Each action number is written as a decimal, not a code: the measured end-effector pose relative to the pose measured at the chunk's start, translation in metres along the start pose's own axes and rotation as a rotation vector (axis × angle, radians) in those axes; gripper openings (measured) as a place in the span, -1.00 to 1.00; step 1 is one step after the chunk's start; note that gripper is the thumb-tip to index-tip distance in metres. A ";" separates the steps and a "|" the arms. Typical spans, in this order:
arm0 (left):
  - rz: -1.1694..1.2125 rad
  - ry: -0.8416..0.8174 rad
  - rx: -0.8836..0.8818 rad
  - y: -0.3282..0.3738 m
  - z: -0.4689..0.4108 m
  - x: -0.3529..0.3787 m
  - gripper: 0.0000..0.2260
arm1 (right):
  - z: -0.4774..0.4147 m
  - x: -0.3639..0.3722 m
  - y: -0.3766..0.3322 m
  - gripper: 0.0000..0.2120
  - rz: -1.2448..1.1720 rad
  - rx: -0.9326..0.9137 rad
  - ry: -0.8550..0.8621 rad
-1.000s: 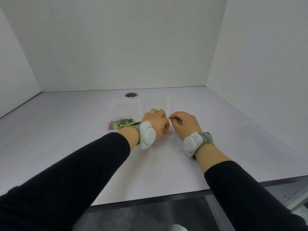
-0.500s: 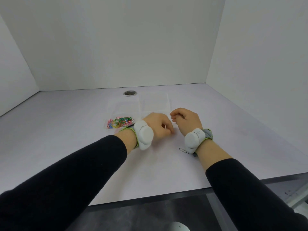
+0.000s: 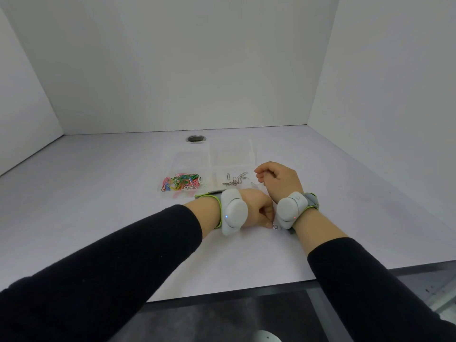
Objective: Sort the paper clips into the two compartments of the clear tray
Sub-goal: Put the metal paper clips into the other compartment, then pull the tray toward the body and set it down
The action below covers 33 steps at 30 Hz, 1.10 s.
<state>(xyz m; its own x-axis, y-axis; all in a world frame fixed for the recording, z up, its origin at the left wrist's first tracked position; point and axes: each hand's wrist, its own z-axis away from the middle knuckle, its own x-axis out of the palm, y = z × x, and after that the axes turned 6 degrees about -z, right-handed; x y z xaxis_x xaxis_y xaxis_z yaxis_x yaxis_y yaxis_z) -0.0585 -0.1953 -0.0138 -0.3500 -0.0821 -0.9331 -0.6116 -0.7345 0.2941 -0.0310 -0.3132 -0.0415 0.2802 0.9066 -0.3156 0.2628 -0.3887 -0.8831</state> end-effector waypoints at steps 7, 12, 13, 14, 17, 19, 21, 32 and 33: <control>0.076 0.477 -0.216 -0.034 0.004 -0.027 -0.81 | 0.001 0.001 -0.001 -0.70 0.024 -0.003 -0.010; -0.080 0.580 -0.378 -0.068 -0.001 -0.036 -0.83 | 0.002 0.001 -0.003 -0.72 0.030 -0.016 -0.015; -0.108 0.553 -0.366 -0.072 -0.003 -0.036 -0.82 | 0.001 0.001 -0.003 -0.72 0.036 -0.020 -0.022; -0.114 0.543 -0.350 -0.074 -0.003 -0.033 -0.81 | 0.002 0.000 -0.003 -0.72 0.048 -0.018 -0.030; -0.001 0.705 -0.331 -0.092 -0.003 -0.029 -0.79 | 0.000 0.000 -0.003 -0.74 0.091 -0.022 -0.041; 0.097 0.862 -0.438 -0.109 0.004 -0.030 -0.76 | -0.004 0.003 -0.005 -0.77 0.120 -0.026 -0.023; 0.146 0.947 -0.587 -0.130 0.012 -0.033 -0.71 | -0.014 0.009 -0.012 -0.79 0.116 -0.030 0.027; 0.848 0.861 -0.734 -0.174 0.028 -0.045 -0.52 | -0.047 0.035 -0.007 -0.48 0.214 0.280 -0.049; 0.865 0.855 -0.717 -0.175 0.027 -0.045 -0.52 | -0.047 0.036 -0.006 -0.47 0.204 0.276 -0.060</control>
<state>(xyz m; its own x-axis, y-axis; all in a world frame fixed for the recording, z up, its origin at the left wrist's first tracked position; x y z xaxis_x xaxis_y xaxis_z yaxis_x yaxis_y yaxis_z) 0.0456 -0.0448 -0.0178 0.2668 -0.8645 -0.4261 0.1511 -0.3991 0.9044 0.0207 -0.2855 -0.0315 0.2446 0.8260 -0.5078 -0.0553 -0.5109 -0.8578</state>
